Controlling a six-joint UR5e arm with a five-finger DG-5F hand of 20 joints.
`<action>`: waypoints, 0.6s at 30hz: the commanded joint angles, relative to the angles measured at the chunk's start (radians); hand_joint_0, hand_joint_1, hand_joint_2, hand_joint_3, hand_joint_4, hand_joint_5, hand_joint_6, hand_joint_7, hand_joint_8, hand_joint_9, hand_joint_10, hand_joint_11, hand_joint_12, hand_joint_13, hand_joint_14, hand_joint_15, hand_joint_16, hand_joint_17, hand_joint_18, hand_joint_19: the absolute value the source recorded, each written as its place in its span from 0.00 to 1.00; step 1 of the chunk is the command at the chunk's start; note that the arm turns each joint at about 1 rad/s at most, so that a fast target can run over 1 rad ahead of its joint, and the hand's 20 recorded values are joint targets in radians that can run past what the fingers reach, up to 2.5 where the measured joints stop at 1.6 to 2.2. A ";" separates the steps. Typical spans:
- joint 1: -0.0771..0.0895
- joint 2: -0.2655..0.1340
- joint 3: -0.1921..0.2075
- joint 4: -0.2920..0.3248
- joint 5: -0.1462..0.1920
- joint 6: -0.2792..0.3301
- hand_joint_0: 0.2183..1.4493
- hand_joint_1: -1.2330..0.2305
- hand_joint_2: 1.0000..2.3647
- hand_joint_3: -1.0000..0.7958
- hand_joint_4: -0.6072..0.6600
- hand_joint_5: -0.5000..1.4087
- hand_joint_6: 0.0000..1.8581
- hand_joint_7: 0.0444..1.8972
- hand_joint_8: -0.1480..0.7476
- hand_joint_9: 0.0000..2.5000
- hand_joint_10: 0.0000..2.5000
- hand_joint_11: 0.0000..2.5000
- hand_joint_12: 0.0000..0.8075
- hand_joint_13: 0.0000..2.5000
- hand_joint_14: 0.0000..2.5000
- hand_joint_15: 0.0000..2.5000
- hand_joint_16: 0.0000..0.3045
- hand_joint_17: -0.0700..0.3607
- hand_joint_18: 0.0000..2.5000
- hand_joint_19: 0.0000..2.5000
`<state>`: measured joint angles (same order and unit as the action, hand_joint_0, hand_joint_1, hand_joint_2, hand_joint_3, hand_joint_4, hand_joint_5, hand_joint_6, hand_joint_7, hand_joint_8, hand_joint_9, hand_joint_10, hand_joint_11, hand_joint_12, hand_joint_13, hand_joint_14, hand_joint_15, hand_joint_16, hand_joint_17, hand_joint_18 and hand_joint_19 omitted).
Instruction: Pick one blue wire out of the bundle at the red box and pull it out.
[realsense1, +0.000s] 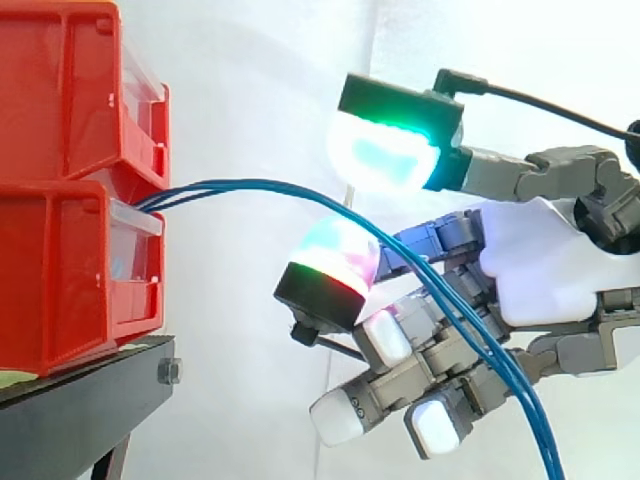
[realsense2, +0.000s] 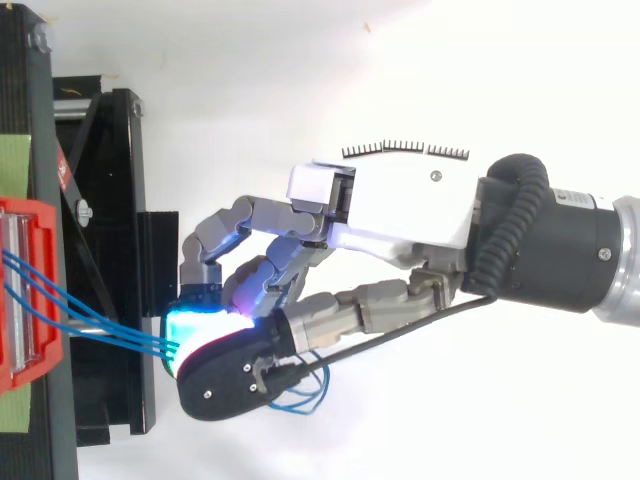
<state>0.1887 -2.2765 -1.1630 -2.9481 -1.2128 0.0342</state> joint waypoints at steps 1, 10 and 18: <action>0.000 0.000 0.002 0.000 -0.001 0.001 0.30 0.38 0.01 0.36 0.67 0.17 0.47 0.57 0.64 0.38 0.01 0.26 0.62 0.30 0.00 0.13 0.21 0.50 0.34 0.19; 0.000 0.011 0.003 -0.016 0.001 0.000 0.35 0.30 0.01 0.37 0.62 0.17 0.48 0.55 0.62 0.37 0.01 0.26 0.61 0.30 0.00 0.13 0.20 0.49 0.34 0.19; 0.002 0.014 0.005 -0.017 0.001 0.001 0.44 0.23 0.00 0.31 0.55 0.16 0.49 0.56 0.61 0.35 0.01 0.25 0.59 0.29 0.00 0.12 0.20 0.48 0.34 0.17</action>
<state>0.1900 -2.2639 -1.1586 -2.9649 -1.2124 0.0346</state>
